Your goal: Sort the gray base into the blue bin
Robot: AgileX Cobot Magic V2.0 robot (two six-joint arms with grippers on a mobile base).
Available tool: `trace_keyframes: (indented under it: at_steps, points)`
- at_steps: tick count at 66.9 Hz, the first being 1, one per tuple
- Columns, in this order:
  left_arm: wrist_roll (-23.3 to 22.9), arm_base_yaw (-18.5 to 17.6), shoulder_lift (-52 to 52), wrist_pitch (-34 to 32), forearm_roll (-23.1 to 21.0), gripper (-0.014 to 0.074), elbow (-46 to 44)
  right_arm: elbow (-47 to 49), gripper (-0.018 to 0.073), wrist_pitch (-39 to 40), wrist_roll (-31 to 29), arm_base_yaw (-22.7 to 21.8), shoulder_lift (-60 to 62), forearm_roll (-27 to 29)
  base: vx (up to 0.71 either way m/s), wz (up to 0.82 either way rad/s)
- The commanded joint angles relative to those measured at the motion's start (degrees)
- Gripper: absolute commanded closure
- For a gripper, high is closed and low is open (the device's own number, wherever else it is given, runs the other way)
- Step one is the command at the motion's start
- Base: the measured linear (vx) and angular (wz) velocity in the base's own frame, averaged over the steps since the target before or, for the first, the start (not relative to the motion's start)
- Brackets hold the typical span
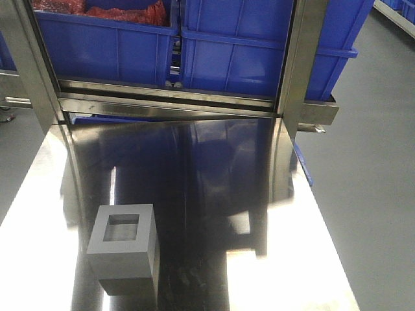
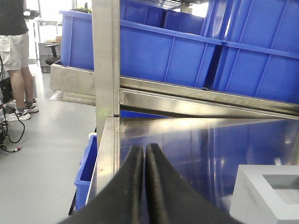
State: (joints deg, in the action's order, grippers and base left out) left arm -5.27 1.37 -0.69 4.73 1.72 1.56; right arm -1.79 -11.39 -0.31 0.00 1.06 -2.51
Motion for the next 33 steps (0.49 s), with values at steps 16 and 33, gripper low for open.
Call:
trace_keyframes:
  at_steps: [16,33]
  points:
    - [0.03,-0.33,-0.91,-4.06,0.01,0.0603,-0.65,-0.32,0.0564,4.09,-0.38,-0.30,0.42,-0.49,0.00,0.00]
    - [0.03,-0.33,-0.91,-4.06,0.01,0.0603,-0.65,-0.32,0.0564,4.09,-0.38,-0.30,0.42,-0.49,0.00,0.00]
